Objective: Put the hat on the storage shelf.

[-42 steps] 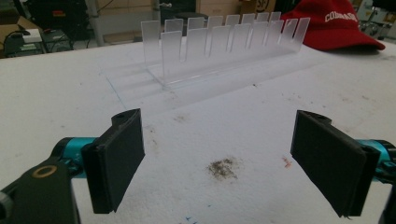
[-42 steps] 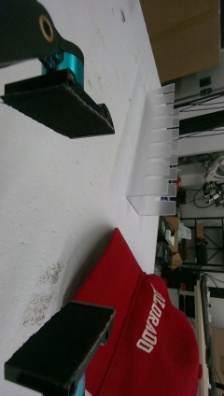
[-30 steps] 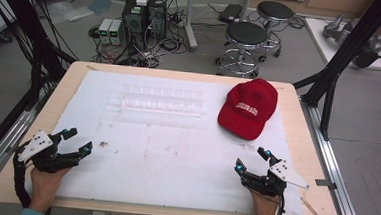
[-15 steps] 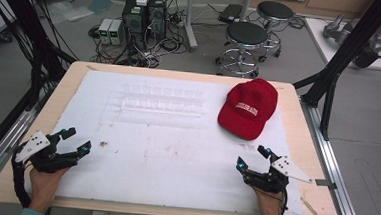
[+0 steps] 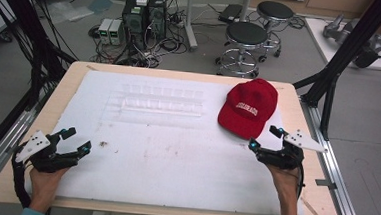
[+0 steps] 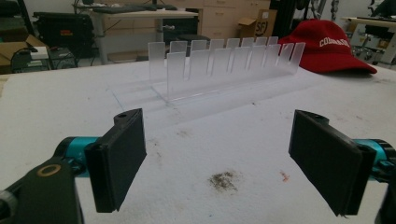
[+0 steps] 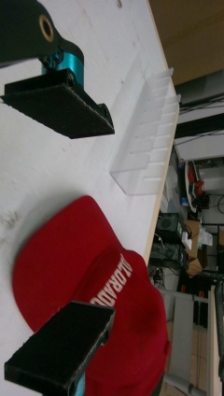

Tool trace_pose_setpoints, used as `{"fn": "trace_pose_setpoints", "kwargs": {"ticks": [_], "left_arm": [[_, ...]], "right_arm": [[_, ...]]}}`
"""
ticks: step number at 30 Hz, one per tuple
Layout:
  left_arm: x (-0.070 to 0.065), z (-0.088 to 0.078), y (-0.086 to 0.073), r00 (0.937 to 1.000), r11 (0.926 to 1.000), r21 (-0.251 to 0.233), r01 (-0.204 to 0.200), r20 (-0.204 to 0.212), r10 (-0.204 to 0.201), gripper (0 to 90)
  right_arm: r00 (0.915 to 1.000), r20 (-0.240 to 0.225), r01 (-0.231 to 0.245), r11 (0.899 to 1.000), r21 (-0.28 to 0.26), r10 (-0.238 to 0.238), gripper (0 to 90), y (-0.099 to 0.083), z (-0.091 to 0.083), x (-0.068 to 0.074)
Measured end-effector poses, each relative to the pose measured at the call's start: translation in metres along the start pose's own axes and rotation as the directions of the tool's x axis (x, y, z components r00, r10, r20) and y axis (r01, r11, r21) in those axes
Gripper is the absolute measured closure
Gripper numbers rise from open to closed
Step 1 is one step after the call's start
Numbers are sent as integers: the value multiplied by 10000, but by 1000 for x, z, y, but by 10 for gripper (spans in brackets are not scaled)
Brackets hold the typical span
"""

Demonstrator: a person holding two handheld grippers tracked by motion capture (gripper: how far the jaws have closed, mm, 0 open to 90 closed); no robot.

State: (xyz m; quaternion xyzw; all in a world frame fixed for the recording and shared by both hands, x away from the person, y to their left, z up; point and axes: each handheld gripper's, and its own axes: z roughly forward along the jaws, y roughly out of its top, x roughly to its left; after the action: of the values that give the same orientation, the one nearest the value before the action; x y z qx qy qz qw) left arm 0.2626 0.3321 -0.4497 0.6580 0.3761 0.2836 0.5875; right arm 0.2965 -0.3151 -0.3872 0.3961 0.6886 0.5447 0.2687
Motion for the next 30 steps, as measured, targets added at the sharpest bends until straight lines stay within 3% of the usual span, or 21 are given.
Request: {"fn": "trace_pose_setpoints", "kwargs": {"ticks": [8,18,23,30], "left_arm": [[1,1,0,10000,10000,-37,-47,-29,47,189],[1,1,0,10000,10000,-20,-44,-14,44,190],[1,1,0,9999,9999,39,-104,-24,104,190],[1,2,0,10000,9999,76,-88,-25,88,191]], "right_arm": [[9989,286,364,9983,464,-378,101,31,18,-21],[9981,603,91,9945,1046,-154,101,47,45,-55],[9959,903,-81,9875,1572,-62,101,53,63,-73],[9939,1005,221,9769,2126,-443,101,65,75,-88]]}}
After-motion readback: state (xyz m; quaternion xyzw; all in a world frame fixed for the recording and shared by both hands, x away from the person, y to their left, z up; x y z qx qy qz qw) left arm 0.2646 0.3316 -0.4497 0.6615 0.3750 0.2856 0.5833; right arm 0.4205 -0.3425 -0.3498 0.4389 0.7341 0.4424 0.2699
